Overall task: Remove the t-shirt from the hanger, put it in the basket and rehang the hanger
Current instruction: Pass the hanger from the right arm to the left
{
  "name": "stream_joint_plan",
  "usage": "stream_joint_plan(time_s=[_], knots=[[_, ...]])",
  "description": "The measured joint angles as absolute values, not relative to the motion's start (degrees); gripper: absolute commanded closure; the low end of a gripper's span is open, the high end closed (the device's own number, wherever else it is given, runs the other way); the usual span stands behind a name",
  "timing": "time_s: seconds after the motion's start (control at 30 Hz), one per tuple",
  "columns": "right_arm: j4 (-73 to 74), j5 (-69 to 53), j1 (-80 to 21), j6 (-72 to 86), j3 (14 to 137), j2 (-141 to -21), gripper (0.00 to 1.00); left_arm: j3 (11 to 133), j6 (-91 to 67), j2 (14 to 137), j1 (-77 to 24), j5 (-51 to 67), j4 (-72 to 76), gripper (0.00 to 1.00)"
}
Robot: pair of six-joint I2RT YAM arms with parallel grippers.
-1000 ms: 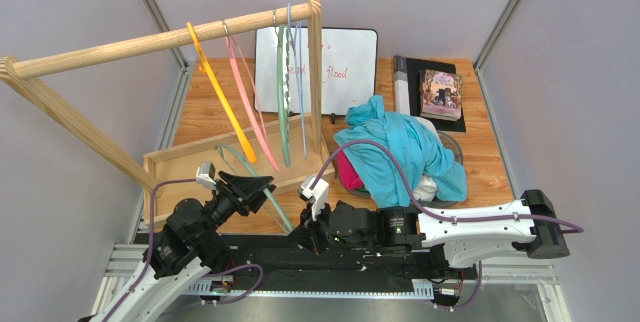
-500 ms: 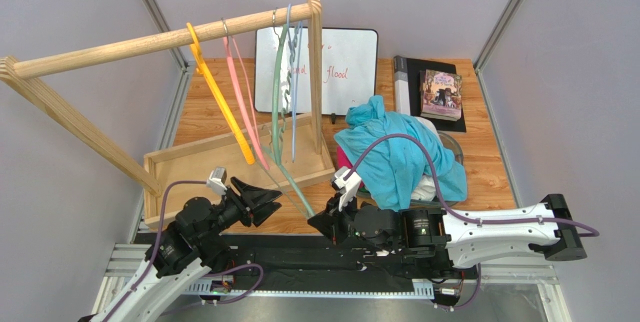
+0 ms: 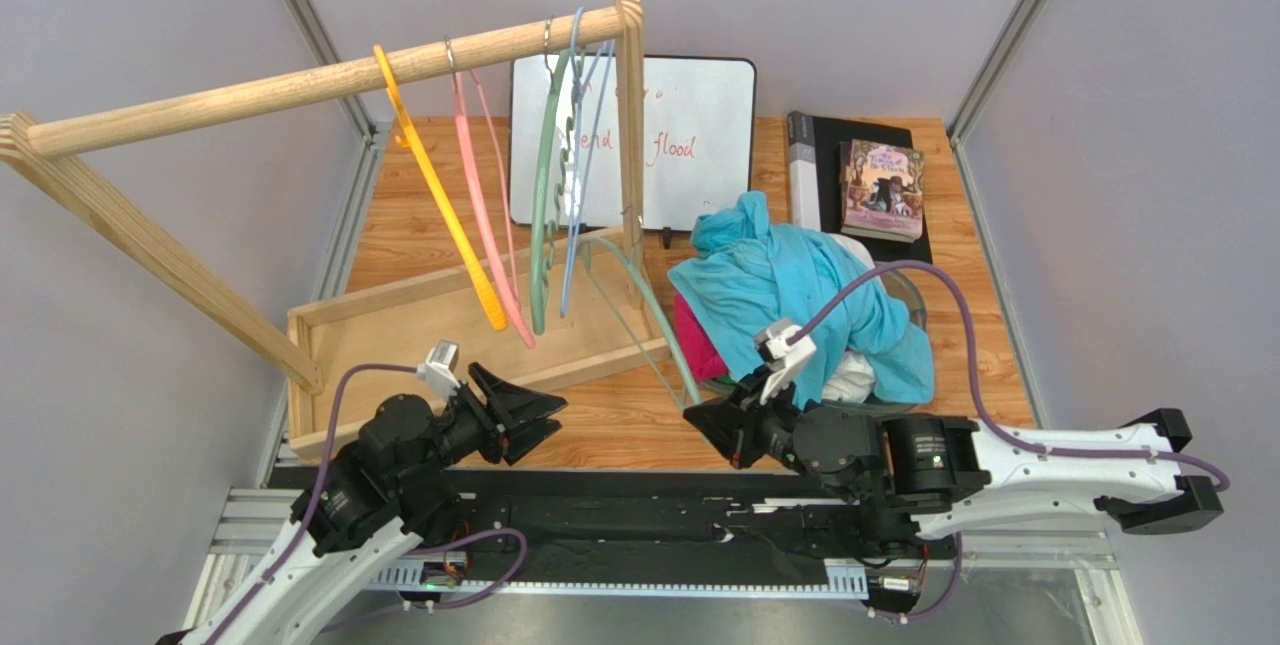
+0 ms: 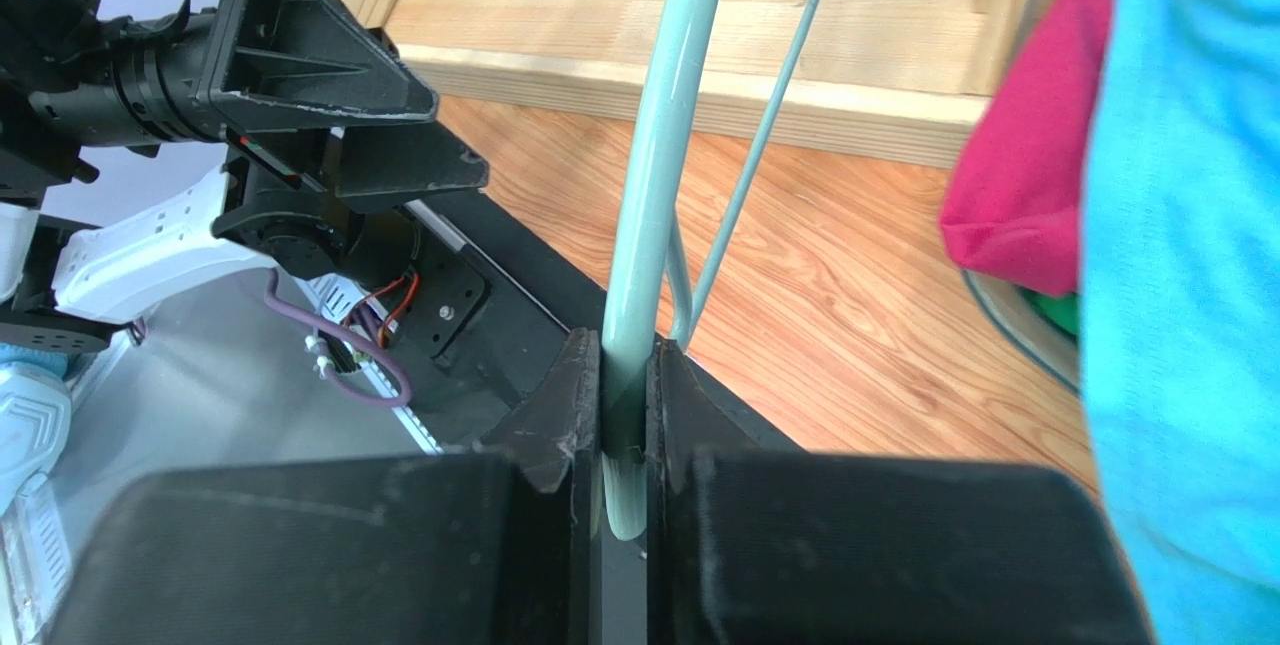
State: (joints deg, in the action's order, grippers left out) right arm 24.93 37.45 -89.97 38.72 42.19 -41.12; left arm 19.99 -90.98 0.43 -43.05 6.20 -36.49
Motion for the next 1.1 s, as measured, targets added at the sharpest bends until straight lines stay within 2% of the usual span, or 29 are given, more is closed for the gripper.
stream_joint_plan(time_s=[0.33,0.63,1.1], knots=[[32.67,37.41,-90.00,35.29,43.13,-30.46,1.00,19.97,-91.18,0.43,-43.05,5.96,-35.79,0.38],[41.36,37.52,-90.00,28.86,55.42,-32.32,1.00,19.97,-91.31,0.43,-43.05,5.96,-34.68,0.39],[47.07,40.91,-90.00,17.23,75.79,-42.59,1.00,19.97,-91.37,0.43,-43.05,6.17,-34.46,0.39]])
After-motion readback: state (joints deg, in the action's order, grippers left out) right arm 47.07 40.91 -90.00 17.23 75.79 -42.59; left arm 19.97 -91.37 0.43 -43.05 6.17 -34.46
